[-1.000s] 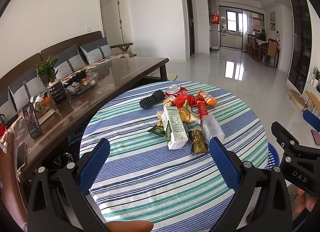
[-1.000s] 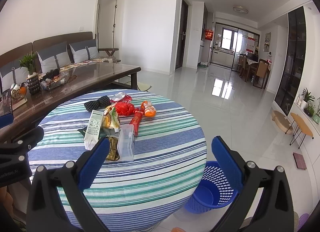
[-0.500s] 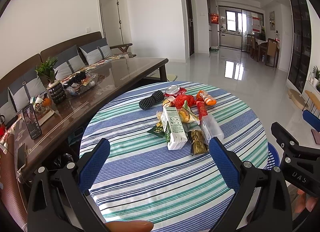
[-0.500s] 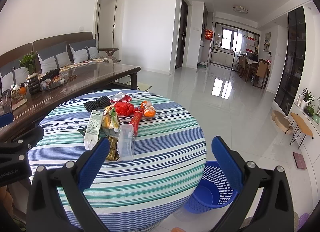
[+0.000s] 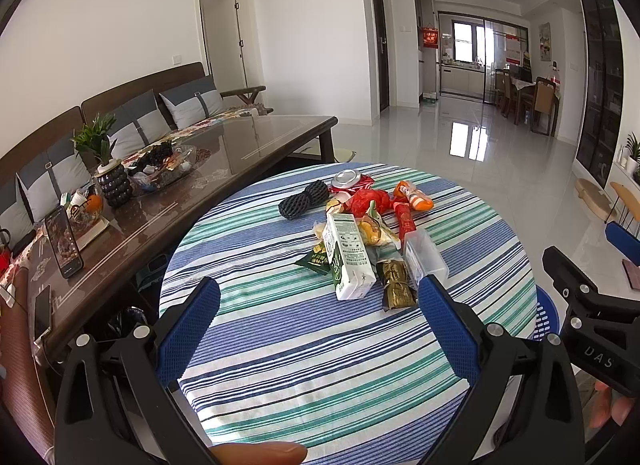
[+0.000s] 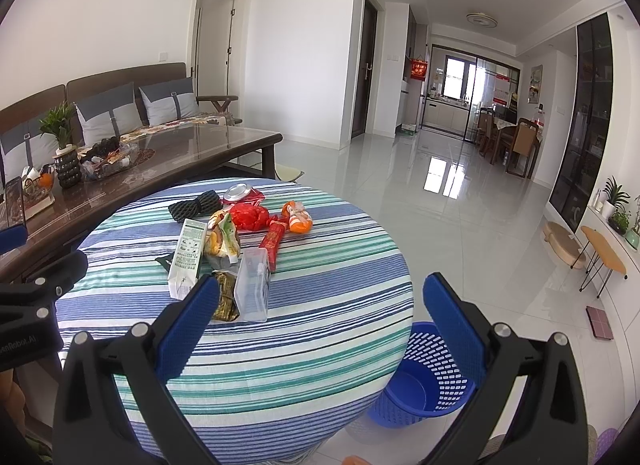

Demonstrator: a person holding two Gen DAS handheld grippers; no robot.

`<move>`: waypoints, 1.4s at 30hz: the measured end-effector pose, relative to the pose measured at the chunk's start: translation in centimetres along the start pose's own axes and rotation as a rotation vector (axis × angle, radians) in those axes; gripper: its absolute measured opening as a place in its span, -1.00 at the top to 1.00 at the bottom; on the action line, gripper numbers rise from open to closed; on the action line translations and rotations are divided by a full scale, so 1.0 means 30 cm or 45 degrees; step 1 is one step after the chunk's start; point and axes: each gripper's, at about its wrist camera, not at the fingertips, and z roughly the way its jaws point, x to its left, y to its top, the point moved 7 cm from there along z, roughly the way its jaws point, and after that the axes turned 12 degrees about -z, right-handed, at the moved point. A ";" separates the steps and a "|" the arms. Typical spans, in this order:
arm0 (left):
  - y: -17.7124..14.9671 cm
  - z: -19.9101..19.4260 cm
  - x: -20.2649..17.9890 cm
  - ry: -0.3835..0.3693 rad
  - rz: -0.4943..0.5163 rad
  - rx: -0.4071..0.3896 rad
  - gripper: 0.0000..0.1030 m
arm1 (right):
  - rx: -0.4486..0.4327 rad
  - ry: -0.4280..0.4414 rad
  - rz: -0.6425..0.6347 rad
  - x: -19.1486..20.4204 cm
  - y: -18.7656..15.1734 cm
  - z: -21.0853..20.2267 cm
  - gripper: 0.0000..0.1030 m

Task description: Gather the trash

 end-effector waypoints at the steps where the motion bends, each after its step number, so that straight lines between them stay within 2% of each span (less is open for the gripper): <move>1: 0.000 0.000 -0.001 0.000 0.000 0.000 -0.90 | 0.000 0.000 0.000 -0.002 -0.004 0.001 -0.91; 42: -0.001 0.015 0.014 0.014 -0.004 0.017 -0.90 | 0.015 0.022 -0.019 0.047 -0.023 0.036 -0.91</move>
